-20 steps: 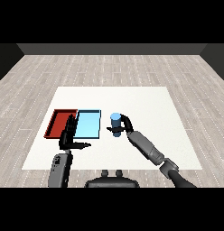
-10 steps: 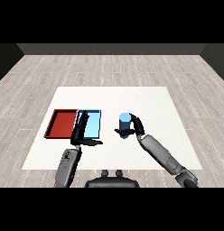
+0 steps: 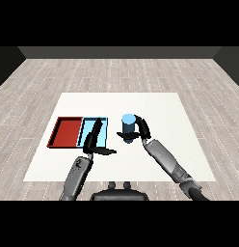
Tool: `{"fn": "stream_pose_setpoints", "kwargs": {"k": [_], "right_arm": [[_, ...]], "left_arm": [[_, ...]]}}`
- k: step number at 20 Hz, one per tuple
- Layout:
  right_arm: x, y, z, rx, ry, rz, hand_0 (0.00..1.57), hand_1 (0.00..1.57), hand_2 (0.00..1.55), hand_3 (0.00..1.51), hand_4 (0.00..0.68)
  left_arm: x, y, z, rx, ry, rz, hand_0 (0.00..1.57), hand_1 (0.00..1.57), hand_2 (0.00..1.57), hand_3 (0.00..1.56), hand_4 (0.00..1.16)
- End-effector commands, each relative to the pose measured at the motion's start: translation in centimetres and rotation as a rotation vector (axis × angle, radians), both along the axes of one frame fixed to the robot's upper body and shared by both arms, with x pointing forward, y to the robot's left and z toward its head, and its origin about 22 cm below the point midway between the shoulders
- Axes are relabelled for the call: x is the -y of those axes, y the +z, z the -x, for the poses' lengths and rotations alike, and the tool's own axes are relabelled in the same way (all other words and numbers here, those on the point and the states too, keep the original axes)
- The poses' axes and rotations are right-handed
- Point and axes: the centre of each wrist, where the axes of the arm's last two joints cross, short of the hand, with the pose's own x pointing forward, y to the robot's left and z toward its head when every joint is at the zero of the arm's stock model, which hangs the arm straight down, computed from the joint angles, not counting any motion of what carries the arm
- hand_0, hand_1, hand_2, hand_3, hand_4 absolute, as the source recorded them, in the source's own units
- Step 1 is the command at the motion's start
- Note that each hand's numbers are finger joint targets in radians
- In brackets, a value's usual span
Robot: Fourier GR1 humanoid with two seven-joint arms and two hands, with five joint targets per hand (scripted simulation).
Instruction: Pick the blue can and put it in the blue box
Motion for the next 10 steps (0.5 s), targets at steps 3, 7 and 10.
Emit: {"fn": "stream_pose_setpoints", "kwargs": {"k": [3, 7, 10], "right_arm": [[-1.9, 1.4, 0.7, 0.059, 0.008, 0.004, 1.50, 1.50, 1.46, 1.39, 0.601], [-2.2, 2.7, 0.6, 0.066, 0.005, -0.011, 1.50, 1.50, 1.46, 1.39, 0.585], [0.2, 3.6, 1.4, 0.080, -0.006, 0.007, 1.45, 1.45, 1.44, 1.37, 0.588]], "left_arm": [[2.2, -0.7, -2.1, -0.021, -0.051, -0.005, 0.00, 0.00, 0.00, 0.00, 0.00], [2.2, -0.4, -1.3, -0.034, -0.064, 0.011, 0.00, 0.00, 0.00, 0.00, 0.00], [1.8, -0.4, -0.3, -0.041, -0.056, 0.013, 0.00, 0.00, 0.00, 0.00, 0.00]]}}
